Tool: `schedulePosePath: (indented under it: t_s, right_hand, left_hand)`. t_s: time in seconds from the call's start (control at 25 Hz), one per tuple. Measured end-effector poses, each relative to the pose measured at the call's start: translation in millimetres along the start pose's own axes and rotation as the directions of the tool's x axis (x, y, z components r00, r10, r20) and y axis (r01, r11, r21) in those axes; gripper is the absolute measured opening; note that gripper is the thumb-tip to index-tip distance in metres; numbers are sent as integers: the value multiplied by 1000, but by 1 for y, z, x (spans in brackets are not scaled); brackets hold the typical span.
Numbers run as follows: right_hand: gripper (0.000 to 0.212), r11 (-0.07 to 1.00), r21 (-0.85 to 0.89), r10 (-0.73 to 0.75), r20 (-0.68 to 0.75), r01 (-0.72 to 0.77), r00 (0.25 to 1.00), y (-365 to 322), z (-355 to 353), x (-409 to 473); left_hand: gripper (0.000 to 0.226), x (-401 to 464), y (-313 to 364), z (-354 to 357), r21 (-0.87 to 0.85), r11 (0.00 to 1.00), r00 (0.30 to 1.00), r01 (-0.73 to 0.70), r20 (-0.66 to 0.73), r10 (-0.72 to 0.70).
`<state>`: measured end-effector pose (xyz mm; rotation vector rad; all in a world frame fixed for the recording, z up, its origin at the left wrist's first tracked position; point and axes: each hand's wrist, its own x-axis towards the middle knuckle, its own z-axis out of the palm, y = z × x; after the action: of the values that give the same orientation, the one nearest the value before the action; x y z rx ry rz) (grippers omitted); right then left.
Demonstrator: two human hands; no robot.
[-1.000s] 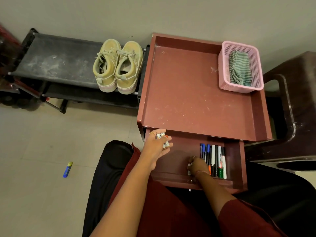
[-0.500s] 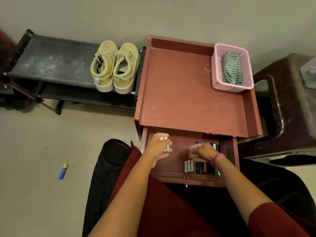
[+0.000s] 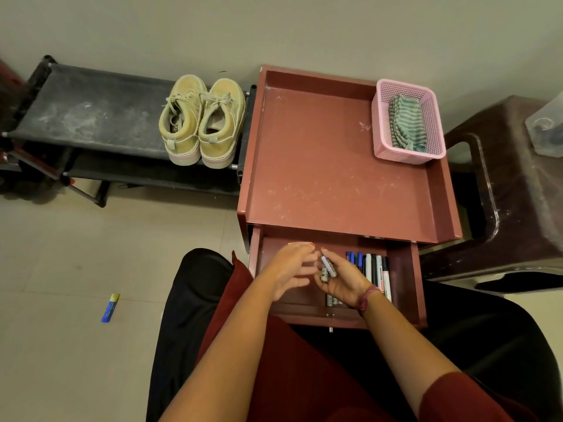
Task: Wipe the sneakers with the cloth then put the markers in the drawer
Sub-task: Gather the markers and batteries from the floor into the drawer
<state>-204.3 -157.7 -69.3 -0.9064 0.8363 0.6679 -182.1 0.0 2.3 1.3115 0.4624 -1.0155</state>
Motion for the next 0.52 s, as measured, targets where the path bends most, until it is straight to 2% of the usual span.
schedulePosePath:
  t_s: [0.08,0.12,0.2,0.28,0.32,0.4,0.44,0.52]
  right_hand:
    - [14,1000,-17,-21,-84,19,996,0,-13,7]
    - [11,995,-99,-29,-131,16,991,0,-19,10]
    - [10,929,-370,-52,-193,-24,980,2,-30,17]
    - [19,748,-662,-90,-169,-46,982,7,-34,23]
    - [19,620,-783,-116,-153,-48,981,10,-34,29]
    - [11,314,-949,-217,-111,-38,970,16,-33,41]
    - [13,203,-978,-263,-99,-46,960,19,-31,49]
    - [8,172,-980,-264,-144,-101,954,25,-25,57]
  left_hand:
    - [27,3,2,-7,4,998,987,-64,-149,64]
    - [26,5,3,-12,-18,995,972,-93,-217,87]
    - [24,7,5,-18,-86,986,948,-142,-298,110]
    - [21,7,7,-19,-139,977,942,-161,-316,110]
    - [21,7,8,-19,-147,976,944,-160,-311,108]
    - [23,8,8,-17,-147,977,948,-155,-300,105]
    - [25,8,8,-17,-148,977,949,-153,-299,103]
    - [25,9,8,-18,-152,977,947,-149,-307,97]
